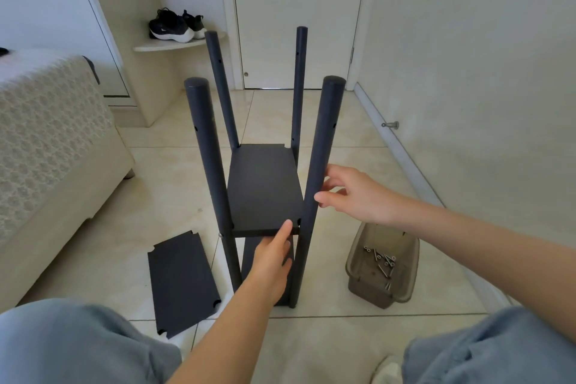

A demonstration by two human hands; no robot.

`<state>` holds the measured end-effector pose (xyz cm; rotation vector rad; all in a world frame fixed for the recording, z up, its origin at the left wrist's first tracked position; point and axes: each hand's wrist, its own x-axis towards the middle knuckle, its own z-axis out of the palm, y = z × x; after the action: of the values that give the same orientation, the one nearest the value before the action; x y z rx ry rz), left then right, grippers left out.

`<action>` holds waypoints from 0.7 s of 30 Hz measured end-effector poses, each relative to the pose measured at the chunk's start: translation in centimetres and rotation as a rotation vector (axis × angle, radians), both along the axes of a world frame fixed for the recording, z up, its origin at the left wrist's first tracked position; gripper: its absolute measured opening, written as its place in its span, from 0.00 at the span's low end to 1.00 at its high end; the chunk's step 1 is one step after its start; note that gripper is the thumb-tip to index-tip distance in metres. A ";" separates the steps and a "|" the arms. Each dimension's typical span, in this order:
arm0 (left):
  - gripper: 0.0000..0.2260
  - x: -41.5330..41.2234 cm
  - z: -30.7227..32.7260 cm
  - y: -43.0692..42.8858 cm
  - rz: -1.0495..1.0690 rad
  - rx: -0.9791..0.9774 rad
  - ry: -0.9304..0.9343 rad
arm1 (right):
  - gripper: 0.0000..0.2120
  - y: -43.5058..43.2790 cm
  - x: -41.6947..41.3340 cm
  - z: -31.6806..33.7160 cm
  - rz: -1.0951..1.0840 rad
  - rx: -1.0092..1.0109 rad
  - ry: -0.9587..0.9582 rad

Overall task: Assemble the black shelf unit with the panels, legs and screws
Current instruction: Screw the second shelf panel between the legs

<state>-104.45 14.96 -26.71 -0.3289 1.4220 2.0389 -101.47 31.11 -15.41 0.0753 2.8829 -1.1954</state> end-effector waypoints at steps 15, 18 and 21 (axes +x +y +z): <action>0.14 -1.1 -2.9 0.3 -0.016 -0.047 0.212 | 0.18 -0.5 -0.9 -0.2 -0.021 0.021 0.015; 0.16 -1.2 -3.2 0.5 0.007 -0.089 0.251 | 0.17 -0.8 -1.0 -0.3 -0.035 0.014 0.029; 0.16 -1.3 -3.3 1.0 0.074 -0.103 0.255 | 0.16 -1.1 -1.2 -0.4 -0.048 0.002 0.031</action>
<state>-105.72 15.92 -30.01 -0.1706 1.6949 2.1306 -102.66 29.99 -15.78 0.1275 2.9247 -1.2122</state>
